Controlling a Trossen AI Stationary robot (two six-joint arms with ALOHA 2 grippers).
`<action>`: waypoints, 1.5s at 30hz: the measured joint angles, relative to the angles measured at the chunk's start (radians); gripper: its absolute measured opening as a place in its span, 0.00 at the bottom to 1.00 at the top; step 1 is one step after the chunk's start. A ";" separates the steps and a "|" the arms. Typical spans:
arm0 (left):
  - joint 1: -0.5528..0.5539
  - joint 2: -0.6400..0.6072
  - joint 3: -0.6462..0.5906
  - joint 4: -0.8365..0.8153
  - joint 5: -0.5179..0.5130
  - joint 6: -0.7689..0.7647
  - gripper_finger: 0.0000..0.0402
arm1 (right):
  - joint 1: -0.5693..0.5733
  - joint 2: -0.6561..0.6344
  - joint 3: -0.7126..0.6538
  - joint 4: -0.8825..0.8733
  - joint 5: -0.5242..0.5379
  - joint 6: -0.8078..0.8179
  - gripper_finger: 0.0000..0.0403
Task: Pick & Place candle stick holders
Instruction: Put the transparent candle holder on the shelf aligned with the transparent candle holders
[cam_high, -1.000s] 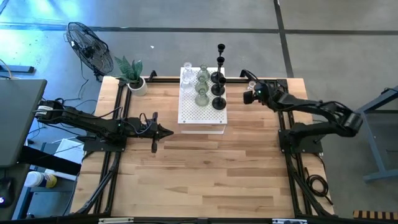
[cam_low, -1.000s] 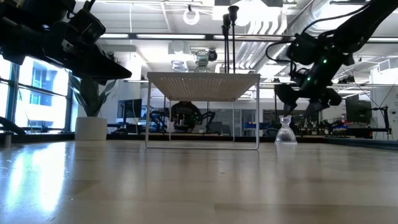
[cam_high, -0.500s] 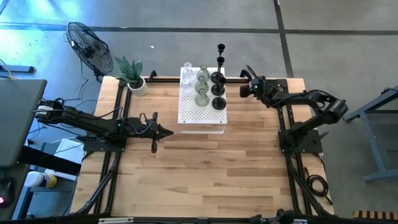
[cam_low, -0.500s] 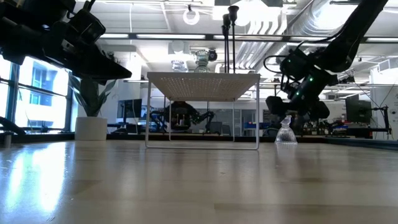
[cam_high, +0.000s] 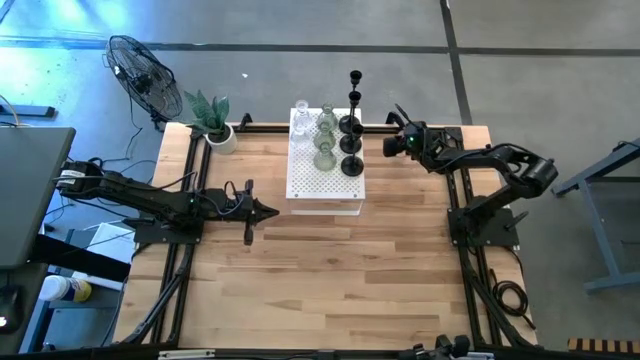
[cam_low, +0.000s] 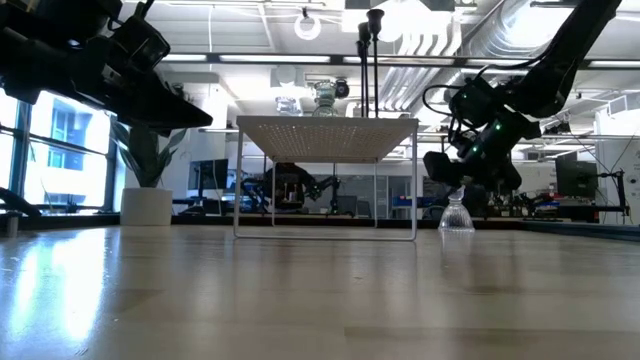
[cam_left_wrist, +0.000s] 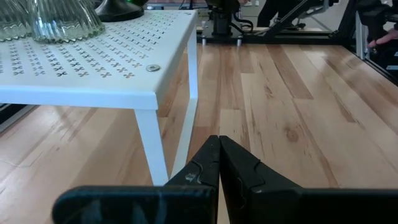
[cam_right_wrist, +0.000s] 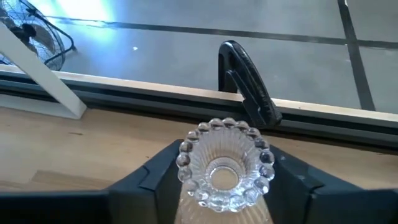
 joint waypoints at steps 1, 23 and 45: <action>0.000 0.000 0.000 0.000 0.000 0.000 0.00 | 0.001 0.000 0.000 0.000 0.000 0.000 0.42; 0.000 0.000 0.000 0.000 0.002 -0.053 0.00 | 0.352 -0.573 0.000 -0.478 -0.026 0.005 0.38; 0.000 0.000 0.000 0.000 0.002 -0.059 0.00 | 1.307 -0.309 0.011 -0.227 0.240 0.273 0.38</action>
